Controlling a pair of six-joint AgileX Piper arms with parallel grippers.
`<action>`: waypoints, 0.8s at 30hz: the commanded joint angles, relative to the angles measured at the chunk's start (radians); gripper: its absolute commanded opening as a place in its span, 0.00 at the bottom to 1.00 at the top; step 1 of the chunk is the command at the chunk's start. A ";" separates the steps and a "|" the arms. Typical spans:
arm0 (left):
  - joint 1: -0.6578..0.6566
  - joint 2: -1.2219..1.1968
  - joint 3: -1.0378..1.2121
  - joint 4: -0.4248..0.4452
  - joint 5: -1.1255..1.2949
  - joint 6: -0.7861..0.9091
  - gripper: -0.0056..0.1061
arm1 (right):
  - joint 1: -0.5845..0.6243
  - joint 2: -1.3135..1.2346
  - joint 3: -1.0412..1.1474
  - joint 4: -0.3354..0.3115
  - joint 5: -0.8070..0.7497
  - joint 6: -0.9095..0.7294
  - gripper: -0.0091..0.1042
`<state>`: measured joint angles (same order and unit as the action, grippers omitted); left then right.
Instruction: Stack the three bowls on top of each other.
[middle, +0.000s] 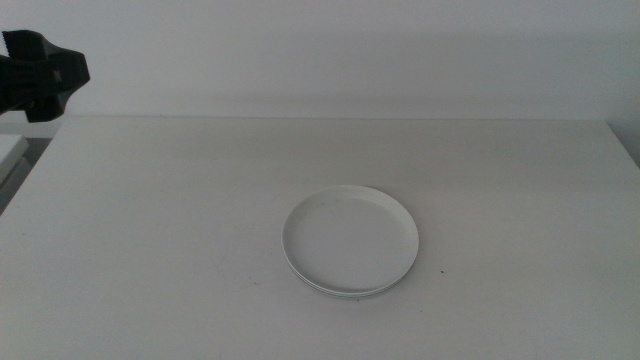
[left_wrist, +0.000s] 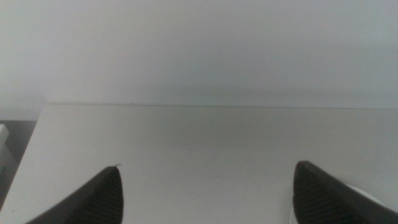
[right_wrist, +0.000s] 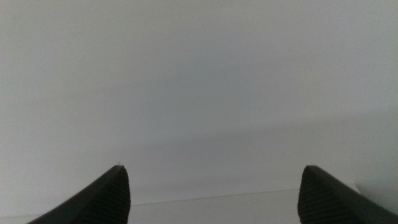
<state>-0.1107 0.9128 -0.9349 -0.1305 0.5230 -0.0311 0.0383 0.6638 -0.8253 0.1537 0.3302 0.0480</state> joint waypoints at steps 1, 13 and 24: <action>0.002 -0.003 0.002 0.003 -0.020 0.001 0.89 | -0.008 -0.009 0.007 -0.017 -0.008 0.020 0.90; 0.002 -0.054 0.011 0.003 -0.020 0.001 0.89 | -0.008 -0.082 0.158 -0.022 -0.046 0.020 0.90; 0.002 -0.513 0.411 0.037 -0.088 0.001 0.89 | -0.008 -0.562 0.657 -0.194 -0.046 0.020 0.90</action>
<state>-0.1101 0.4503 -0.5911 -0.1019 0.4432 -0.0311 0.0383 0.1554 -0.2086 0.0075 0.2984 0.0698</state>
